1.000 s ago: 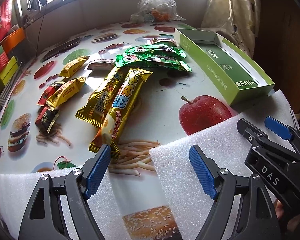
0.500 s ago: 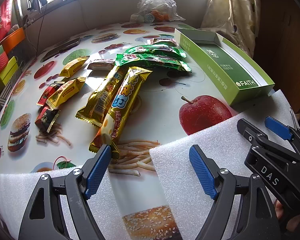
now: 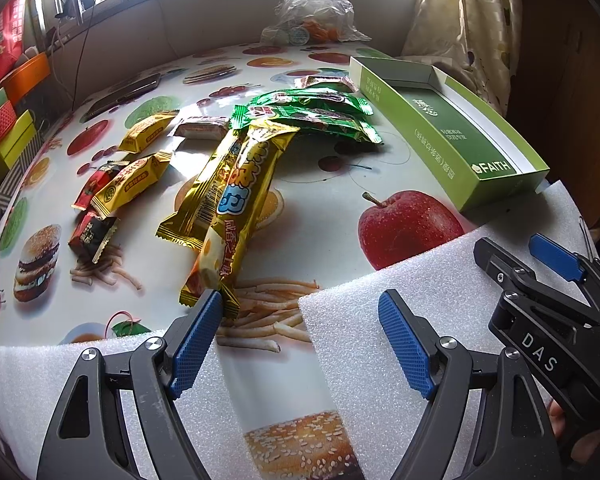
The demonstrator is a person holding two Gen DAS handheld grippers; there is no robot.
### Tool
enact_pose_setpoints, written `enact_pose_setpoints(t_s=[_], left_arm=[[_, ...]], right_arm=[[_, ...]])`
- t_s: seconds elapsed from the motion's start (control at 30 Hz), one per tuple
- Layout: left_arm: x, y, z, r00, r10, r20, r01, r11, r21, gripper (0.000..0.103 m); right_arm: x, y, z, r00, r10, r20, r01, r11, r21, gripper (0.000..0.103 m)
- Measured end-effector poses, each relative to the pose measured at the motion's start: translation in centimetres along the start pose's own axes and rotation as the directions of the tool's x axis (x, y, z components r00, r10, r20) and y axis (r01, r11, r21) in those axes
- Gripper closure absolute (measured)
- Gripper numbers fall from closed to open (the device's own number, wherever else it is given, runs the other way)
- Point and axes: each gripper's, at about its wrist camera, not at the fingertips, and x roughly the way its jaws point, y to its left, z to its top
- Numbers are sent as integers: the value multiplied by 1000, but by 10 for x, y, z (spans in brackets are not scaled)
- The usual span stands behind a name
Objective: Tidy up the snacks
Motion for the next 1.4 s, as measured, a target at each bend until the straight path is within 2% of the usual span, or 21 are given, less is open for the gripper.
enact_pose_setpoints(t_s=[0.7,0.83,1.0,1.17,1.4], left_arm=[[0,0,0,1000,-2,0,2,1000,2,22],[-5,2,3,999,-31,24,31,1000,-2,23],[-17,13,7,997,-42,63,43,999,-23,23],[-32,35,14,993,-52,104,60,996,-72,23],[-39,85,21,992,4,130,18,986,-163,23]], right_arm=[[0,0,0,1000,-1,0,1,1000,-2,38],[0,1,0,1000,-1,3,1,1000,-3,38],[-9,5,5,999,7,52,-6,1000,-16,38],[-18,13,17,993,67,94,-63,997,-46,38],[-8,44,39,979,198,44,-194,976,-96,38]])
